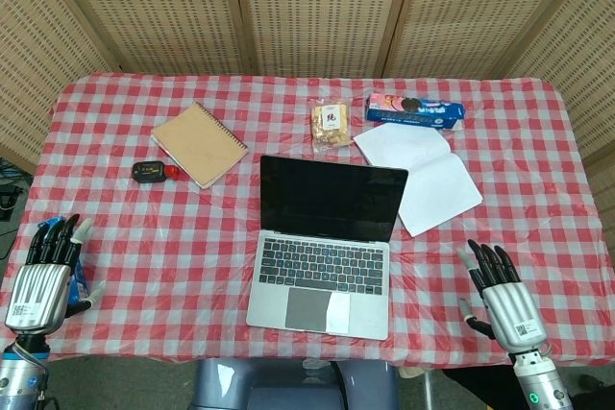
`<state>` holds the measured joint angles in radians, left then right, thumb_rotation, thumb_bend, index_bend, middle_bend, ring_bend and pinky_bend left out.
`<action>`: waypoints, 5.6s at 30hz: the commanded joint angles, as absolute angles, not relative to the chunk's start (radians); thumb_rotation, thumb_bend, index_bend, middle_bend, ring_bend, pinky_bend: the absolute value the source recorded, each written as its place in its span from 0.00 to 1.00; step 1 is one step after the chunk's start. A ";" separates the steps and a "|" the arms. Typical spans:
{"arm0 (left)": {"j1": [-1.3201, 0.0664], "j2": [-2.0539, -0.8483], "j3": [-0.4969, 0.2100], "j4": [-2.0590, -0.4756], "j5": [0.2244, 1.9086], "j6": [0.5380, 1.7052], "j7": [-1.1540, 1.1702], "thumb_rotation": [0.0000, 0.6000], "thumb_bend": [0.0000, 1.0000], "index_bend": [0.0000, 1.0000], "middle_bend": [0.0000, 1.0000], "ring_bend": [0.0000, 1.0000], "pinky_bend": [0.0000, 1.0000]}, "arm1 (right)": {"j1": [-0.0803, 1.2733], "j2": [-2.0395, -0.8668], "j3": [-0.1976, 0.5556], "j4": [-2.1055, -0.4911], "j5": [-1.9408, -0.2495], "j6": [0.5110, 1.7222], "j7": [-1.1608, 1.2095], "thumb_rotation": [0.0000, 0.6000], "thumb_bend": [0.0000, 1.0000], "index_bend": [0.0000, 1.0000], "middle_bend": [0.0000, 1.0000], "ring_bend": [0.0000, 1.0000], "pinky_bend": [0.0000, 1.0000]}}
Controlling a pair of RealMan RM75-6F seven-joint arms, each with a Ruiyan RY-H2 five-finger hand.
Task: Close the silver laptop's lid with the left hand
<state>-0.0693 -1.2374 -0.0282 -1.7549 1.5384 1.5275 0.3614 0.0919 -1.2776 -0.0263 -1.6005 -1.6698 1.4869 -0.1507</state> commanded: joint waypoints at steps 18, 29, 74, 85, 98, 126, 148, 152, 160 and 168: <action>-0.100 -1.237 -0.037 -1.792 1.535 1.484 0.364 1.00 0.40 0.00 0.00 0.00 0.00 | 0.088 -1.276 -0.019 -1.601 -1.660 1.494 -0.147 1.00 0.65 0.00 0.00 0.00 0.00; -0.291 -1.194 -0.192 -1.889 1.415 1.283 0.402 1.00 0.75 0.00 0.00 0.00 0.00 | 0.092 -1.291 -0.002 -1.592 -1.629 1.483 -0.171 1.00 0.65 0.00 0.00 0.00 0.00; -1.253 -1.372 -0.351 -1.512 0.538 0.613 0.414 1.00 1.00 0.12 0.00 0.00 0.10 | 0.102 -1.274 0.057 -1.543 -1.502 1.447 -0.101 1.00 0.65 0.00 0.00 0.00 0.00; -1.389 -1.430 -0.256 -1.418 0.366 0.621 0.457 1.00 1.00 0.18 0.00 0.04 0.12 | 0.100 -1.263 0.066 -1.543 -1.490 1.453 -0.079 1.00 0.65 0.00 0.00 0.00 0.00; -1.462 -1.470 -0.221 -1.358 0.292 0.606 0.443 1.00 1.00 0.22 0.00 0.07 0.16 | 0.100 -1.260 0.071 -1.543 -1.482 1.454 -0.071 1.00 0.65 0.00 0.00 0.00 0.00; -1.455 -1.450 -0.241 -1.445 0.358 0.670 0.371 1.00 1.00 0.44 0.21 0.28 0.36 | 0.101 -1.259 0.069 -1.547 -1.487 1.458 -0.075 1.00 0.65 0.00 0.00 0.00 0.00; -1.388 -1.280 -0.204 -1.757 0.465 0.671 0.306 1.00 1.00 0.45 0.22 0.29 0.37 | 0.098 -1.256 0.055 -1.571 -1.513 1.469 -0.091 1.00 0.66 0.00 0.00 0.00 0.00; -1.367 -1.255 -0.191 -1.803 0.507 0.675 0.299 1.00 1.00 0.45 0.22 0.29 0.37 | 0.099 -1.258 0.054 -1.569 -1.511 1.466 -0.097 1.00 0.66 0.00 0.00 0.00 0.00; -1.317 -1.210 -0.179 -1.880 0.583 0.671 0.255 1.00 1.00 0.45 0.22 0.29 0.37 | 0.100 -1.261 0.051 -1.570 -1.513 1.463 -0.100 1.00 0.66 0.00 0.00 0.00 0.00; -1.271 -1.150 -0.154 -1.953 0.639 0.638 0.208 1.00 1.00 0.45 0.22 0.29 0.37 | 0.099 -1.262 0.044 -1.578 -1.521 1.461 -0.110 1.00 0.66 0.00 0.00 0.00 0.00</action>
<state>-1.2855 -1.1685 -0.1636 -1.9280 0.6243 0.6509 0.2204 0.0990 -1.2618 0.0448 -1.5769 -1.5199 1.4619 -0.1089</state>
